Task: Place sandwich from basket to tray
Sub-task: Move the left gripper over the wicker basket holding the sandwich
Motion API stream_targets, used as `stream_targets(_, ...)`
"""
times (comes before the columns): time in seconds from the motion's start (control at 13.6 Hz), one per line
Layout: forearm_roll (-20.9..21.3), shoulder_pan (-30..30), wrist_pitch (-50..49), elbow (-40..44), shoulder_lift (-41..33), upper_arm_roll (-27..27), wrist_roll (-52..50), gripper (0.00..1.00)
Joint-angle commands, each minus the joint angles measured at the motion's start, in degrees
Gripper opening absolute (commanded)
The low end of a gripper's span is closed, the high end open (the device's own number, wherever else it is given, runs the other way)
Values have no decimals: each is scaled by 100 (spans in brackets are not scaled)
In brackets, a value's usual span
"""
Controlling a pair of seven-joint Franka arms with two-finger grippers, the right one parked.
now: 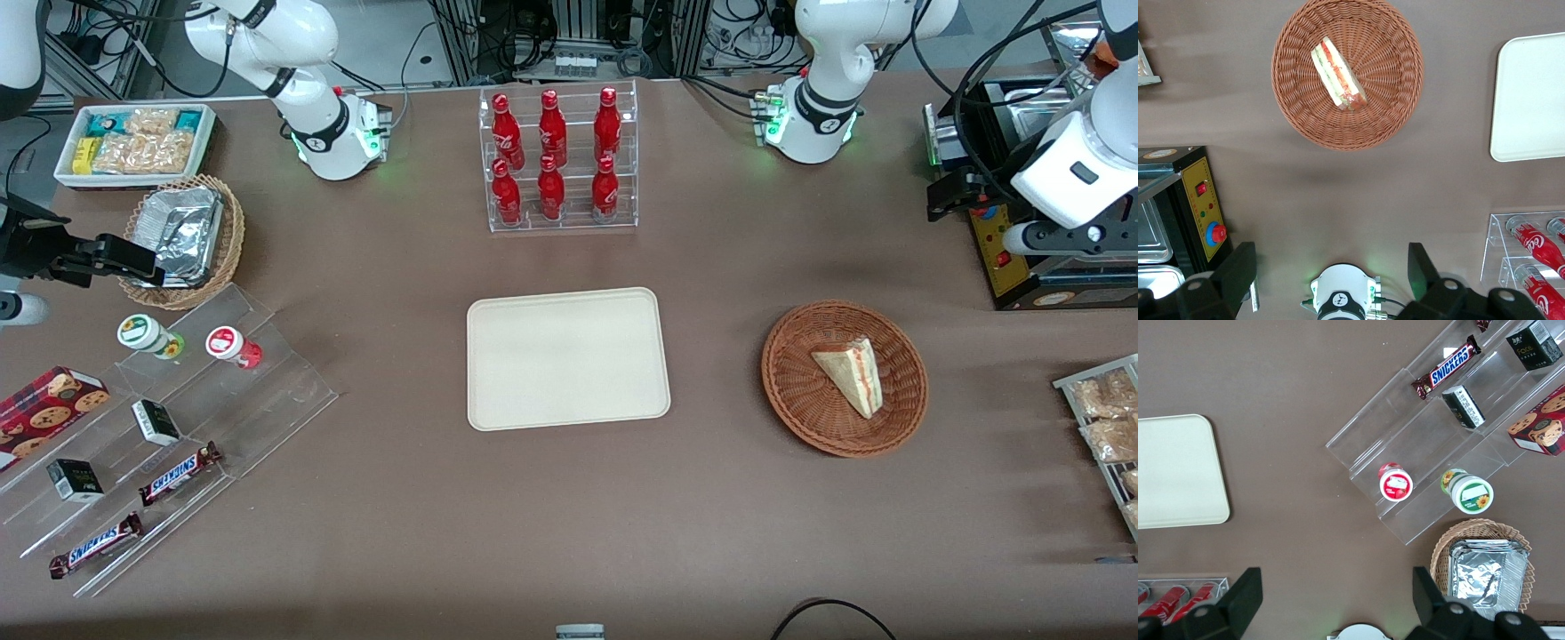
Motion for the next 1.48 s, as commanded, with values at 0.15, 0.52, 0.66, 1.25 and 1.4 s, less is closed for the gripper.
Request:
stream_targets(0.15, -40, 19, 216, -113, 7, 80, 11, 100)
stream_targets(0.52, -40, 10, 1304, -1017, 25, 80, 11, 100)
stream_targets(0.66, -57, 1, 1831, -1420, 95, 80, 11, 100)
stream_targets(1.25, -84, -7, 3898, -2618, 613, 72, -24, 100)
stream_targets(1.4, -84, 1, 4074, -2635, 841, 72, -33, 100)
